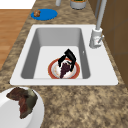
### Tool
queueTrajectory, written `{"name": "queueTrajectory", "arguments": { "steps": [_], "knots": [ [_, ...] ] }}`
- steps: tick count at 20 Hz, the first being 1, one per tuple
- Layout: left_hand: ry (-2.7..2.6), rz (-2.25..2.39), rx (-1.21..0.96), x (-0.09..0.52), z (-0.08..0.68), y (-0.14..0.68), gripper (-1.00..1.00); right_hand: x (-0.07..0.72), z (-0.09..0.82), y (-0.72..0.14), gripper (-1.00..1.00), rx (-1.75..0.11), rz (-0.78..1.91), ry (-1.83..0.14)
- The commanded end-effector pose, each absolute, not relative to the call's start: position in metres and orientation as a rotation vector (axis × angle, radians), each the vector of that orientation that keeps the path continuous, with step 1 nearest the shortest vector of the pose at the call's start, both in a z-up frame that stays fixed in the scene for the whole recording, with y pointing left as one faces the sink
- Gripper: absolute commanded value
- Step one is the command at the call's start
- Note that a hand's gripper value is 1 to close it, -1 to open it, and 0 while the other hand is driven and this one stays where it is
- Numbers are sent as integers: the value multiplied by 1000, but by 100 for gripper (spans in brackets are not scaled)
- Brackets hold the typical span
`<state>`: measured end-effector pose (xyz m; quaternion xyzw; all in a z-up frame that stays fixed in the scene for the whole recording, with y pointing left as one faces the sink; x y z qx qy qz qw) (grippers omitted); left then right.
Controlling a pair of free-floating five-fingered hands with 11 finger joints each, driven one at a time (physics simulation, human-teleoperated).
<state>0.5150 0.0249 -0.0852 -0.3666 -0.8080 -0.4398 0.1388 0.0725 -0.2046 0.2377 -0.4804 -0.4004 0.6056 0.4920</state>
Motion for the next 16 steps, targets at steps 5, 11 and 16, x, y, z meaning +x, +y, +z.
{"name": "queueTrajectory", "arguments": {
  "steps": [5, 11, 16],
  "knots": [
    [-2390, -1362, -1049, 493, -44, 29, -100, 73, 238, -205, 0, -1166, 1470, -972],
    [-2303, -1407, -1061, 479, -21, 55, -100, 73, 238, -205, 0, -1166, 1470, -972],
    [-2257, -1398, -1082, 478, -9, 85, -100, 73, 238, -205, 0, -1166, 1470, -972]
  ]
}}
